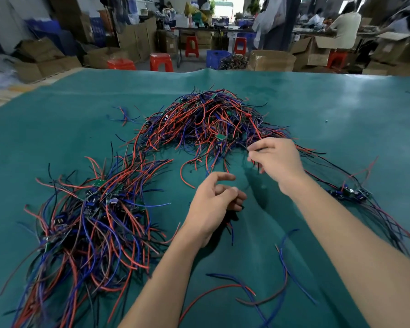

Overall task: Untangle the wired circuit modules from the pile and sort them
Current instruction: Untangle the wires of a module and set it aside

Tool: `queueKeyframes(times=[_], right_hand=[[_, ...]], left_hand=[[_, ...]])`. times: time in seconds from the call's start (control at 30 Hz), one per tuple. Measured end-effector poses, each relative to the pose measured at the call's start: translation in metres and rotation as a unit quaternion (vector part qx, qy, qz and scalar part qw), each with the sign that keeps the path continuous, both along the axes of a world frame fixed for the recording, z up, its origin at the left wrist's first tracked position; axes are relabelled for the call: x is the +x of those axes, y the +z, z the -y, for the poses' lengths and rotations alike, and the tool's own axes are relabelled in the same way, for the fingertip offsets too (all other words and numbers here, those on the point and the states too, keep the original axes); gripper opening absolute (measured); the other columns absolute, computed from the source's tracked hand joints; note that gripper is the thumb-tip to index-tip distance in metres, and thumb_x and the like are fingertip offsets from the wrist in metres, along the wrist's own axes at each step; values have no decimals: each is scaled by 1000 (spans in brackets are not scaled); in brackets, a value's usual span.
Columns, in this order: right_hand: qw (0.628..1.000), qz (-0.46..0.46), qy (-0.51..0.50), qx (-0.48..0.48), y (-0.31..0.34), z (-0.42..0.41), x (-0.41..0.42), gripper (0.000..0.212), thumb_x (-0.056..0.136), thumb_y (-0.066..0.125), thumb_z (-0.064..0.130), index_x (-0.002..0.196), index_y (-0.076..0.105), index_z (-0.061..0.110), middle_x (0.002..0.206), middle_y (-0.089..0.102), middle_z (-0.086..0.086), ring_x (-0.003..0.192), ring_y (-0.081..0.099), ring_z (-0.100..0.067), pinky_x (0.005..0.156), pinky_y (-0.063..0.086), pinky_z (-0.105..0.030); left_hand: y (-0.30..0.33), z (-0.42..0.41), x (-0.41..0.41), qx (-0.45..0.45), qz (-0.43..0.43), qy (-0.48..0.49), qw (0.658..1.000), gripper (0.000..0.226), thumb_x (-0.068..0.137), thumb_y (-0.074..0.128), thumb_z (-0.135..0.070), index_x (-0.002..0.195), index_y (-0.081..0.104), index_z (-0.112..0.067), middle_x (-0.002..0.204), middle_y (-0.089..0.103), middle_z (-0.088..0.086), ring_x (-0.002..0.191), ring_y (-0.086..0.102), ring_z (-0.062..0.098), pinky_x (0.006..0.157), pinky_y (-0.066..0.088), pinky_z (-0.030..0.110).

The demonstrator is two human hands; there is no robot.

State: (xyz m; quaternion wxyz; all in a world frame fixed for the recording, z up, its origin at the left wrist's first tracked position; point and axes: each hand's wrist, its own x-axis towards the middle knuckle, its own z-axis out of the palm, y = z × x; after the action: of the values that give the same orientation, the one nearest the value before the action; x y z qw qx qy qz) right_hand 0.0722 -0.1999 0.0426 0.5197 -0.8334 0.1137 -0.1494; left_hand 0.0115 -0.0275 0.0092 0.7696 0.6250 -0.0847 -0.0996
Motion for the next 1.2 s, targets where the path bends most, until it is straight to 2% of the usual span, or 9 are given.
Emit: queueKeyframes(times=[0.2,0.33,0.5,0.6,0.73,0.83,0.93,1.07,1.2], right_hand=[[987,-4,92,133,3,-2,-75,18,79,76,-2,85,68,12,69,75,-10,48,55,-11,43,43,-22],[979,-37,184,87,-5,-19,-93,23,76,81,-3,80,64,13,59,66,-3,49,53,-12,46,40,-20],[952,-69,296,45,-4,-24,-99,27,78,80,-5,77,60,13,61,62,-6,52,53,-16,54,44,-26],[918,-95,367,114,5,-20,-104,24,75,78,4,72,61,21,62,64,-8,51,52,-15,49,39,-20],[899,-17,240,365,9,-18,-98,28,65,70,-6,67,62,21,57,55,-2,48,50,-12,50,31,-25],[849,54,103,516,11,-7,-91,20,64,64,2,69,56,20,57,46,2,51,47,-12,61,35,-28],[804,62,86,585,10,1,-91,16,66,60,6,69,55,21,56,39,2,55,41,-15,76,41,-30],[836,66,181,513,9,-3,-93,20,57,58,0,62,55,19,47,36,1,49,35,-16,95,47,-36],[935,40,280,216,2,-21,-100,26,57,57,-7,58,57,19,49,49,0,45,43,-12,51,43,-21]], left_hand=[[3,4,0,-17,-24,1,1000,19,105,43,-11,109,59,0,85,67,17,64,62,14,59,53,19],[1,4,-1,12,-11,-22,1000,35,106,44,-18,110,62,11,92,66,29,77,59,24,68,50,26],[-3,2,0,29,0,10,1000,12,98,58,-10,101,66,-2,89,69,20,82,59,26,82,46,44],[-4,1,1,35,11,24,999,6,96,59,-5,102,62,-3,80,67,17,72,59,23,69,50,30],[-6,3,0,35,27,39,998,14,94,64,-5,101,56,4,81,64,16,66,58,20,58,53,22],[-9,4,0,35,28,78,996,23,92,69,-13,95,49,-3,81,57,14,66,59,22,57,56,29],[-10,5,1,76,48,82,993,26,98,63,-29,91,53,-5,76,61,7,61,61,21,63,58,40],[-8,4,0,94,53,48,993,38,102,55,-29,69,55,-8,61,57,2,50,55,18,53,48,30],[-2,3,-3,81,39,13,996,41,103,52,-33,69,55,-9,54,52,8,40,43,19,39,35,22]])
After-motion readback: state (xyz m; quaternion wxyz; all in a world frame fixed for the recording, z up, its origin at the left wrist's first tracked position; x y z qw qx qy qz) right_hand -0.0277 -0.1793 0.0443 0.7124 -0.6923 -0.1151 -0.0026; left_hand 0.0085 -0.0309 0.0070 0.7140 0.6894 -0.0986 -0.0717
